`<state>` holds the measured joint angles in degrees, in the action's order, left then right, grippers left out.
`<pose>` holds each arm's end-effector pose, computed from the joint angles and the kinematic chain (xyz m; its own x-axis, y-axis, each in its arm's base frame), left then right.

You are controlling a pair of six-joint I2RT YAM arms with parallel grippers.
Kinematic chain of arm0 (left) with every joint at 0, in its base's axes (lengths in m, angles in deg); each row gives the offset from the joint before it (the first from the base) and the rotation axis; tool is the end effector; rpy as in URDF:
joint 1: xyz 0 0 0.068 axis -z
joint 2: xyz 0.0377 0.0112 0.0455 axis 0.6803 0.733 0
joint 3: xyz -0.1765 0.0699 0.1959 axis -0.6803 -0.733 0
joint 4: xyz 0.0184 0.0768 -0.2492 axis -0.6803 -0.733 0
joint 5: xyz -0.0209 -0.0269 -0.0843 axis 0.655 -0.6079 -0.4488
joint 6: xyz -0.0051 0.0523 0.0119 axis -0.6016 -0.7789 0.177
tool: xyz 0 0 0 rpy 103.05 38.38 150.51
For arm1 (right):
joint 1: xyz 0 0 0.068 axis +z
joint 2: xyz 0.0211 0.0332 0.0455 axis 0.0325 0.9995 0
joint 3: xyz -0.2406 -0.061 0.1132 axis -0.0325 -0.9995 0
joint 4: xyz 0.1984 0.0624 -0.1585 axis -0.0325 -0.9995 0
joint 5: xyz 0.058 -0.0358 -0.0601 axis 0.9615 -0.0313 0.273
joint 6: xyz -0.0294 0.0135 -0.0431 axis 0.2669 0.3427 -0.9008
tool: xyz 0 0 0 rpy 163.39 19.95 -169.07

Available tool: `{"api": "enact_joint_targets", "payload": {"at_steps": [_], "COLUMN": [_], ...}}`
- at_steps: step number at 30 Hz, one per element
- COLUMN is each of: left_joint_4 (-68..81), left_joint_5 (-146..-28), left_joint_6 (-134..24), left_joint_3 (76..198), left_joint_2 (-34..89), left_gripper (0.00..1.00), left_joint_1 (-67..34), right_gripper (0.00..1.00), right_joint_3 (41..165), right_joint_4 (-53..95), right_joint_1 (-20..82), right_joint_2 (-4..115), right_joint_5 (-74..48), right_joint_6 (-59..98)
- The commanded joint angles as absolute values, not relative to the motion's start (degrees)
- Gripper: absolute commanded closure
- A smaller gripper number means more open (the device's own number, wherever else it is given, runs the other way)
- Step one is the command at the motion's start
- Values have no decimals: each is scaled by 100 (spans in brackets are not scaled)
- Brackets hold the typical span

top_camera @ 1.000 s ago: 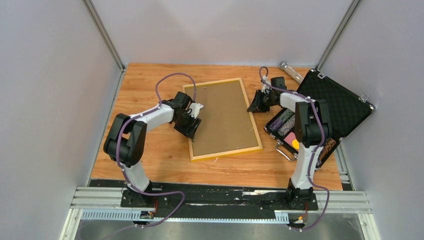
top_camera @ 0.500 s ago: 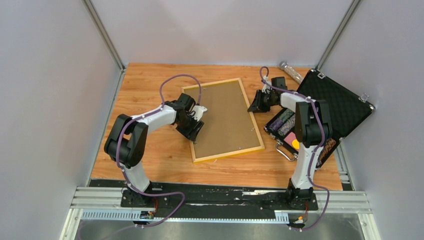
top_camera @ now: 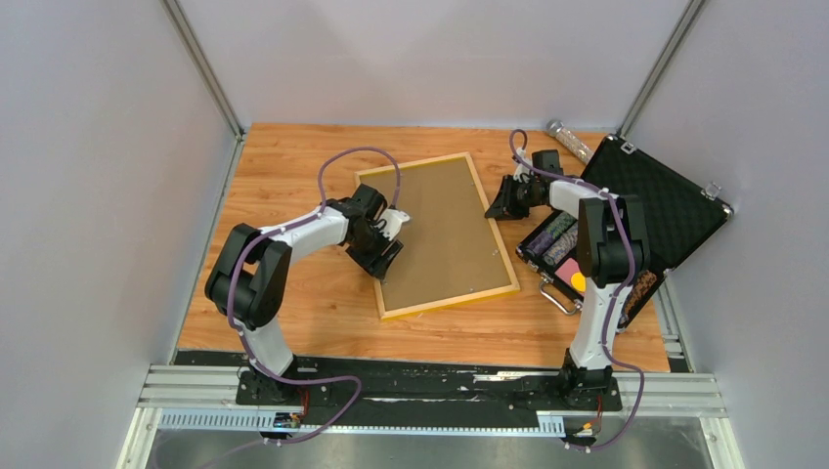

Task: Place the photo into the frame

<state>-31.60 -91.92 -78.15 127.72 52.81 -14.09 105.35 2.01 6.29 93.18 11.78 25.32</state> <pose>0.2859 -0.1665 0.1665 -0.7131 0.6207 -0.3258 0.6883 0.7082 -0.1573 0.4209 0.0517 0.1417 -0.9146 0.1122 -0.3884 -0.1377 0.8167 0.5603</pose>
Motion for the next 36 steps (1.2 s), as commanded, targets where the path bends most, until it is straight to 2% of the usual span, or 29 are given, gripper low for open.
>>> {"api": "enact_joint_targets", "payload": {"at_steps": [1,12,19,25,36], "left_joint_4": [-3293,-3288,-3230,-3287,-3275], "left_joint_5": [-9786,-9549,-9147,-9133,-9971], "left_joint_6": [-8434,-8532,-8261,-7842,-7075], "left_joint_3": [12664,12625,12809,13174,13622], "left_joint_2": [5561,5455,5149,4994,5077], "left_gripper": [32,29,13,7,5], "left_joint_1": [-1018,-1012,-1110,-1561,-2856], "right_gripper": [100,100,100,100,97], "right_joint_3": [10538,10545,10532,10493,10666], "right_joint_4": [135,132,126,119,6], "right_joint_1": [660,654,661,700,1073], "right_joint_2": [9677,9684,9657,9576,9638], "right_joint_5": [916,934,965,921,915], "right_joint_6": [2752,2736,2709,2673,2468]}}
